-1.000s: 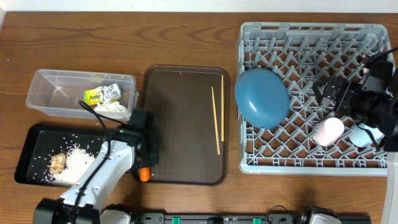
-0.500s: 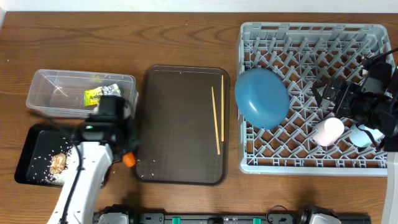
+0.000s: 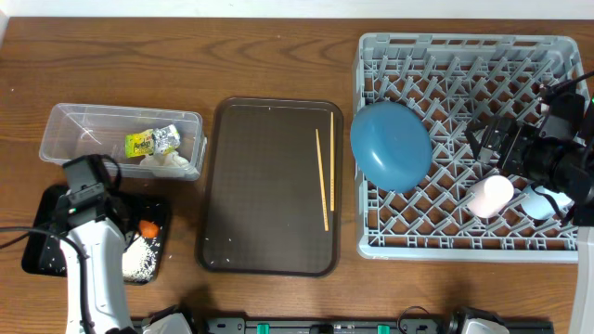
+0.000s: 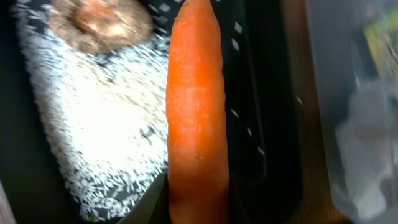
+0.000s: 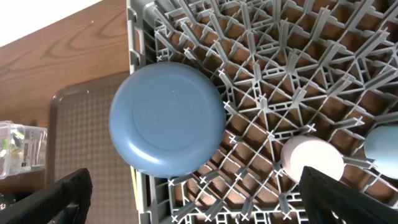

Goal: Sort waste into correct bins and load items into the dishwasher rack
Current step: 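Carry the carrot left and drop it onto the black tray, then grasp one chopstick with the right gripper and lift it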

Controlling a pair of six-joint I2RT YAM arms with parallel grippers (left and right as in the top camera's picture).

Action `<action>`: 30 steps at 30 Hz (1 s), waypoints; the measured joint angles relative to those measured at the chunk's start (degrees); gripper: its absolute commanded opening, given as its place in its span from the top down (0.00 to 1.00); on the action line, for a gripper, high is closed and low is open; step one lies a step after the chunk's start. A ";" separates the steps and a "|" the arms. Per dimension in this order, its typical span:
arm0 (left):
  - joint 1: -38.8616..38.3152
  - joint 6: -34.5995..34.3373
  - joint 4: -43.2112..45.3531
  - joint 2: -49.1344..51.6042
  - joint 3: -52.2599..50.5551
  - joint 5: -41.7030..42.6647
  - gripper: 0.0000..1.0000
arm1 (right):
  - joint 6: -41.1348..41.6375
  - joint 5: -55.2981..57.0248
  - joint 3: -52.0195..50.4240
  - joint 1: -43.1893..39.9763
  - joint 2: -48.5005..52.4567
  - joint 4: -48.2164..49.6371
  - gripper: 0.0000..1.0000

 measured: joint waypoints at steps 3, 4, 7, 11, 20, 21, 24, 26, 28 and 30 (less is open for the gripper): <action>2.10 -0.76 0.07 0.98 0.00 -0.13 0.69 | 0.00 0.00 0.00 0.00 0.00 -0.11 0.01; 2.64 -0.74 0.13 1.36 0.00 -0.15 0.68 | 0.00 0.00 0.00 0.00 -0.02 -0.13 0.01; 3.23 -0.09 1.25 1.84 0.00 -0.13 0.62 | 0.00 0.00 0.00 0.00 0.00 -0.15 0.01; 3.30 2.19 2.01 1.84 0.00 0.15 0.42 | -0.15 0.00 0.00 0.00 0.00 -0.55 0.01; 3.10 14.29 0.07 1.81 3.41 10.14 0.27 | -3.76 -2.91 0.00 5.81 -0.02 0.55 0.01; 2.67 16.76 -0.50 1.77 4.94 12.41 0.26 | -4.09 -3.23 0.00 7.52 0.00 1.07 0.01; -0.39 24.20 -3.67 1.53 11.34 18.97 0.24 | -4.15 -4.15 0.00 14.40 0.04 3.58 0.01; -4.07 29.40 -7.21 1.38 16.52 21.62 0.19 | -3.19 -3.61 0.00 19.93 0.39 5.55 0.06; -7.85 33.81 -9.55 0.98 20.81 23.61 0.17 | -1.29 -1.90 0.02 25.51 1.29 7.32 0.08; -11.13 37.27 -11.93 0.44 23.98 24.57 0.17 | 1.84 1.64 0.02 31.93 3.39 8.90 0.12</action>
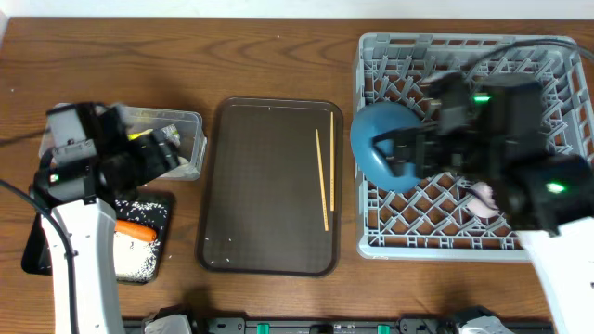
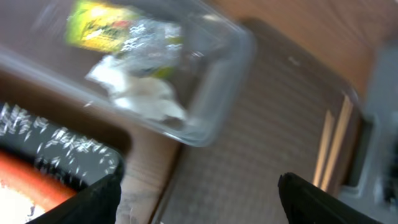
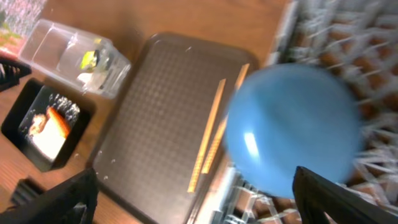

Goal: Sort waste into correct bins and load items into the dishwasher rack
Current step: 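Grasp one chopstick with the right gripper and lift it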

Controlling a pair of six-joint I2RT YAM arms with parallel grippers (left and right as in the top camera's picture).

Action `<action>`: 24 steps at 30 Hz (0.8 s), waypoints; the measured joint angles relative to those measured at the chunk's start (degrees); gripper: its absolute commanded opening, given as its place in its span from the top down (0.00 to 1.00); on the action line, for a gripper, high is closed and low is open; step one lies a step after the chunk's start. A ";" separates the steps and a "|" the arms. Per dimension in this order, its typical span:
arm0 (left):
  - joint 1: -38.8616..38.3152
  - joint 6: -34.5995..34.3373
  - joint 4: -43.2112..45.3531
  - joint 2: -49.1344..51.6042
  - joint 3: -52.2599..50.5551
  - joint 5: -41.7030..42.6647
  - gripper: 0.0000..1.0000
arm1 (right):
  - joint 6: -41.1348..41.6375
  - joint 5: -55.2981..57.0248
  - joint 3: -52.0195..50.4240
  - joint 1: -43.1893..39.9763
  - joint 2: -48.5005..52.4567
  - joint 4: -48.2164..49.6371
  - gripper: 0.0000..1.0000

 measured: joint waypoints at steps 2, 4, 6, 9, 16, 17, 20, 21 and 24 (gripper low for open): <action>-1.75 2.23 -1.62 -0.42 1.46 0.17 0.02 | 2.75 2.89 0.02 4.76 2.62 0.83 0.15; -2.32 3.56 -3.04 -0.72 1.81 -0.37 0.02 | 5.79 6.27 0.02 9.81 6.84 2.10 0.31; -2.14 4.37 -4.87 -0.79 1.84 -1.60 0.02 | 8.24 9.33 0.04 13.84 11.50 4.00 0.38; -1.55 4.92 -6.58 -1.09 1.84 -2.80 0.04 | 10.16 13.22 0.02 18.62 18.49 6.47 0.42; -0.92 5.79 -8.50 -5.42 1.84 -3.89 0.02 | 16.98 21.79 0.00 24.46 31.15 9.75 0.40; -0.92 5.79 -8.52 -5.79 1.84 -3.91 0.02 | 18.32 22.56 0.00 24.44 32.35 10.32 0.40; -0.92 5.79 -8.52 -5.88 1.84 -3.91 0.02 | 21.97 24.17 0.00 24.33 35.23 11.47 0.41; -0.92 5.79 -8.52 -5.84 1.84 -3.91 0.02 | 22.77 24.39 0.00 24.30 36.02 11.78 0.41; -0.92 5.79 -8.52 -5.77 1.84 -3.91 0.02 | 24.83 24.11 0.00 24.28 39.30 13.29 0.43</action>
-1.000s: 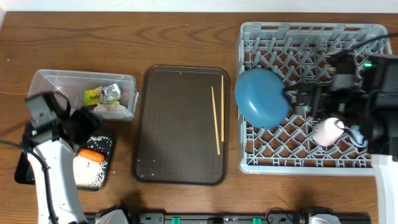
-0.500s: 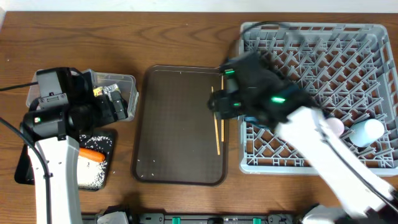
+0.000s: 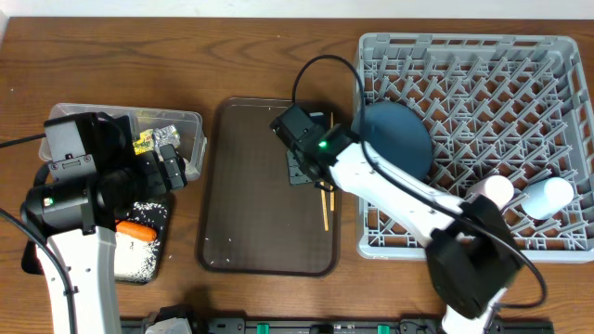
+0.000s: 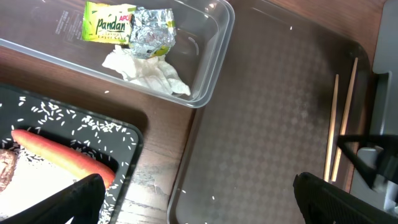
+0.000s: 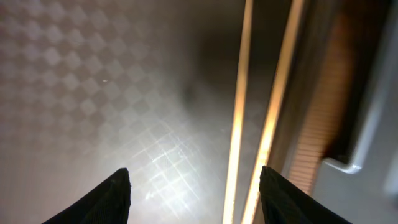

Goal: Sort waste into correct bins and load items into the dishwasher rack
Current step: 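Grasp one chopstick with the right gripper and lift it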

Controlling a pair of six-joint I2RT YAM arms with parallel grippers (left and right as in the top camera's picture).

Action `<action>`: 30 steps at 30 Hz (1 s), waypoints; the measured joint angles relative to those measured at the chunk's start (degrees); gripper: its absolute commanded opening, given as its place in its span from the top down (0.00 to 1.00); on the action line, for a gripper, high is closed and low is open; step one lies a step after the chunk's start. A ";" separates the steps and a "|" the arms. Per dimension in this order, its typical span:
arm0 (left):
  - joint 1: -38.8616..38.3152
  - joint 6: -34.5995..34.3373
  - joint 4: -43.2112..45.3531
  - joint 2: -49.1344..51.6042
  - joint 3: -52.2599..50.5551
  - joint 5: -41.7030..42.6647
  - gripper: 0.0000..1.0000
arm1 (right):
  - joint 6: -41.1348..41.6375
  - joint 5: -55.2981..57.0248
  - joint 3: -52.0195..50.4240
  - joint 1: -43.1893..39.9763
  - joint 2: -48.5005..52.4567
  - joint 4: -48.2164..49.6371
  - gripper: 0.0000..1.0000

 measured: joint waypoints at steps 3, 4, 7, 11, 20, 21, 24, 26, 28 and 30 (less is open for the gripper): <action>0.00 0.00 0.00 0.00 0.00 0.00 0.02 | 1.49 -0.48 0.00 -0.42 2.86 1.20 0.45; 0.00 0.00 -0.02 0.00 0.00 0.02 0.02 | 2.05 -0.55 0.00 -0.70 3.69 1.60 0.46; 0.00 0.00 -0.02 0.00 0.00 0.00 0.02 | 3.41 -0.35 0.00 -1.68 6.23 3.21 0.46; 0.00 0.00 -0.07 0.00 0.00 0.00 0.02 | 4.33 0.04 0.00 -2.45 8.11 3.52 0.48; 0.00 0.00 -0.13 0.00 0.00 0.00 0.02 | 4.55 -1.88 0.35 -3.02 9.70 5.38 0.99; 0.00 0.00 -0.13 0.00 0.00 0.00 0.02 | 4.76 -2.25 0.39 -3.02 9.79 5.99 0.99; 0.00 0.00 -0.13 0.00 0.00 0.00 0.02 | 4.20 -2.80 0.87 -2.99 9.97 6.45 0.99; 0.00 0.00 -0.13 0.00 0.00 0.00 0.02 | 2.51 -3.02 1.16 -2.97 9.97 6.21 0.99; 0.00 0.00 -0.13 0.00 0.00 0.00 0.02 | 0.46 -3.15 1.62 -2.93 9.88 5.25 0.99; 0.00 0.00 -0.13 0.00 0.00 0.00 0.02 | -1.68 -3.61 1.97 -2.82 8.92 4.04 0.99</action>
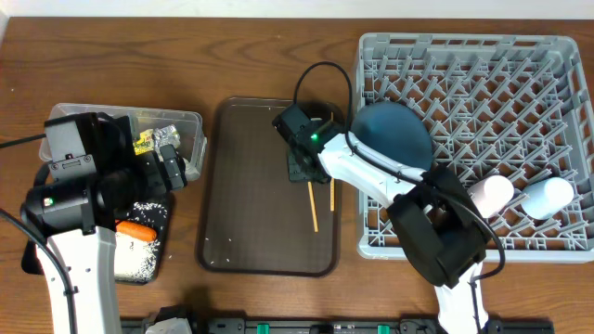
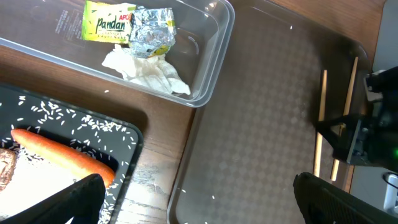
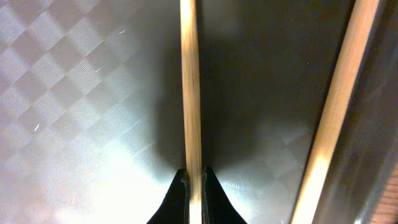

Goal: Sort waste into correct bins and load items into the dishwasher rack
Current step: 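Grasp one chopstick with the right gripper and lift it, then place the chopstick upright in the rack with the right gripper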

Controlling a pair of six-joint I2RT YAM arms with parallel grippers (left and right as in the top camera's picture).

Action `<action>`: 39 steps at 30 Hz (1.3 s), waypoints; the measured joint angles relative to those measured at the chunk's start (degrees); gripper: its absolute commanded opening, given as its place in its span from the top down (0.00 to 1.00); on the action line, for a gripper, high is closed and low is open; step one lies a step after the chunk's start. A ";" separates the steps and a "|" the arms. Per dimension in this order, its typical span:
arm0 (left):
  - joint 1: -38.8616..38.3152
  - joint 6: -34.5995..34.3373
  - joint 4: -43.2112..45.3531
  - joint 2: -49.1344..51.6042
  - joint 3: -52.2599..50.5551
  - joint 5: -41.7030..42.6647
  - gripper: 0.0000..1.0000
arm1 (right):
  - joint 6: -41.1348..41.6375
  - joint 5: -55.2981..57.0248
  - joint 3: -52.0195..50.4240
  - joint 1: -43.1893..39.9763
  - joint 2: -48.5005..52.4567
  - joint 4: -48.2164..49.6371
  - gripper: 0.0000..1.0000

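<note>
My right gripper [image 3: 193, 182] is down on the brown tray [image 1: 251, 186], shut on one wooden chopstick [image 3: 189, 87]. That chopstick [image 1: 312, 206] sticks out toward the front. The second chopstick [image 3: 336, 112] lies loose just to its right, near the tray's right rim. My left gripper [image 2: 199, 205] hangs open and empty above the tray's left edge, beside the clear bin [image 1: 65, 125]. A blue bowl [image 1: 394, 134], a pink cup [image 1: 490, 195] and a pale cup [image 1: 548, 197] sit in the grey rack [image 1: 464, 56].
The clear bin holds a green wrapper [image 2: 115, 25] and a crumpled tissue [image 2: 146, 71]. A black tray [image 1: 42, 246] at the front left holds rice and a carrot [image 2: 62, 155]. A few rice grains lie on the brown tray's front left corner.
My right gripper was open over the two chopsticks; now it is shut on the left one, which lies further left and nearer the front. The left arm has not moved.
At first my left gripper was low in the black tray at the carrot and my right was over the rack by the cups. Then the left was raised, the carrot lying in the tray. The right then reached the chopsticks, open, and now grips one.
</note>
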 measured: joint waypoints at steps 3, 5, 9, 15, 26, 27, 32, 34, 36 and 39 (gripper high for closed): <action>0.00 0.00 0.00 0.00 0.00 0.00 0.02 | -2.71 -1.33 0.02 0.00 -3.93 -1.29 0.99; 0.00 0.00 0.00 0.00 0.00 0.02 0.02 | -4.55 -1.84 0.15 -0.07 -9.31 -3.15 0.99; 0.00 0.00 0.00 0.00 0.00 0.00 0.02 | -7.67 -1.75 1.57 -1.09 -20.65 -7.39 0.99; 0.00 0.00 0.00 0.00 0.00 0.00 0.02 | -11.69 1.18 2.60 -10.19 -33.86 -17.77 0.99; 0.00 0.00 -0.02 0.00 0.00 0.00 0.02 | -24.41 2.27 1.95 -33.70 -32.63 -24.06 0.99; 0.00 0.00 -0.02 0.00 0.00 0.00 0.02 | -25.59 2.23 1.86 -35.06 -31.47 -24.09 0.99; 0.00 0.00 0.00 0.00 0.00 0.00 0.02 | -29.73 2.38 1.44 -39.28 -24.79 -23.34 0.99; 0.00 0.00 0.00 0.00 0.00 0.00 0.02 | -30.62 2.54 1.33 -40.28 -22.10 -23.02 0.99; 0.00 0.00 0.00 0.00 0.00 0.00 0.02 | -31.15 2.56 1.22 -40.96 -19.65 -22.95 0.99; 0.00 0.00 0.00 0.00 0.00 0.00 0.02 | -31.58 2.47 0.98 -41.29 -16.87 -22.38 0.67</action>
